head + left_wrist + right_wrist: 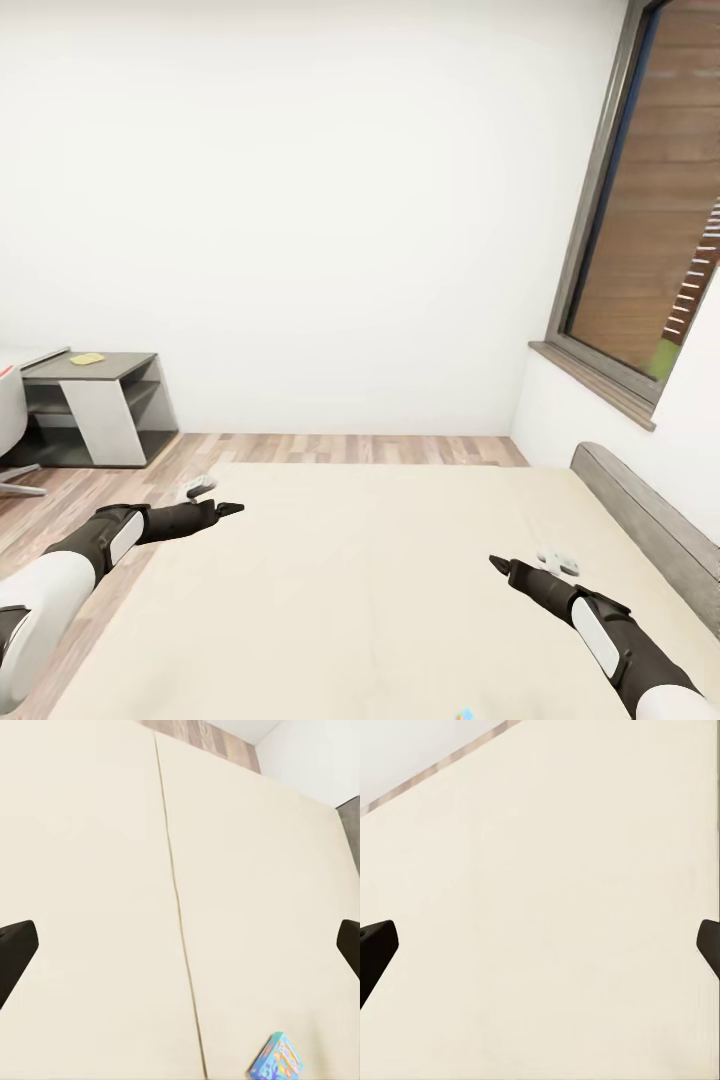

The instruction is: Put all the toys in the child's room - the three board games (two on the bed and one on the table), the two jigsaw puzzles on the table, and the tennis ball on the table - inside the toy box on the table in the child's room.

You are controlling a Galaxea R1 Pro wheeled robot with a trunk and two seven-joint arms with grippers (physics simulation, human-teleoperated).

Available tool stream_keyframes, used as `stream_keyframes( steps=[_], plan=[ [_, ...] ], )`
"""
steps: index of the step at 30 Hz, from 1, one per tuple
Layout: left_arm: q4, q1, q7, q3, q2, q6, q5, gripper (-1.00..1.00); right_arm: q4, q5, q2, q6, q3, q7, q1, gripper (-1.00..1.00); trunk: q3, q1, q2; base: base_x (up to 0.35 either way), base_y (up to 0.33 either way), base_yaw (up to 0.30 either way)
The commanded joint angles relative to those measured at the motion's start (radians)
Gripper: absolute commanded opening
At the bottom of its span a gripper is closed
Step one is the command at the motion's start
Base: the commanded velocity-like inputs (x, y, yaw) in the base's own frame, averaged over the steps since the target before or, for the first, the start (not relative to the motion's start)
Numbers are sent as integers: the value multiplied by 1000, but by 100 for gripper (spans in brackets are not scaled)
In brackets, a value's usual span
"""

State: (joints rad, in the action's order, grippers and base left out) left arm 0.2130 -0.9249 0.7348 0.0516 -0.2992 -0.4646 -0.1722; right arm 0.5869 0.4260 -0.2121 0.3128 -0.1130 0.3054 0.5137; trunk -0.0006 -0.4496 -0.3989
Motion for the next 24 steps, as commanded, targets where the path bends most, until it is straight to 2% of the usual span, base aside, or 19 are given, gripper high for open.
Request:
stream_keyframes(
  steps=[1, 9, 24],
  plan=[
    [0, 0, 2, 5, 0, -10, -3, 100, 1, 7, 0, 8, -4, 3, 0, 100, -2, 0, -1, 0, -138, 0],
    [0, 0, 2, 5, -1, -9, -3, 100, 1, 7, 0, 8, -4, 3, 0, 100, -11, 0, -1, 0, -138, 0],
    [0, 0, 2, 5, 0, -10, -3, 100, 1, 7, 0, 6, -4, 3, 0, 100, -13, 0, -1, 0, -137, 0]
  ],
)
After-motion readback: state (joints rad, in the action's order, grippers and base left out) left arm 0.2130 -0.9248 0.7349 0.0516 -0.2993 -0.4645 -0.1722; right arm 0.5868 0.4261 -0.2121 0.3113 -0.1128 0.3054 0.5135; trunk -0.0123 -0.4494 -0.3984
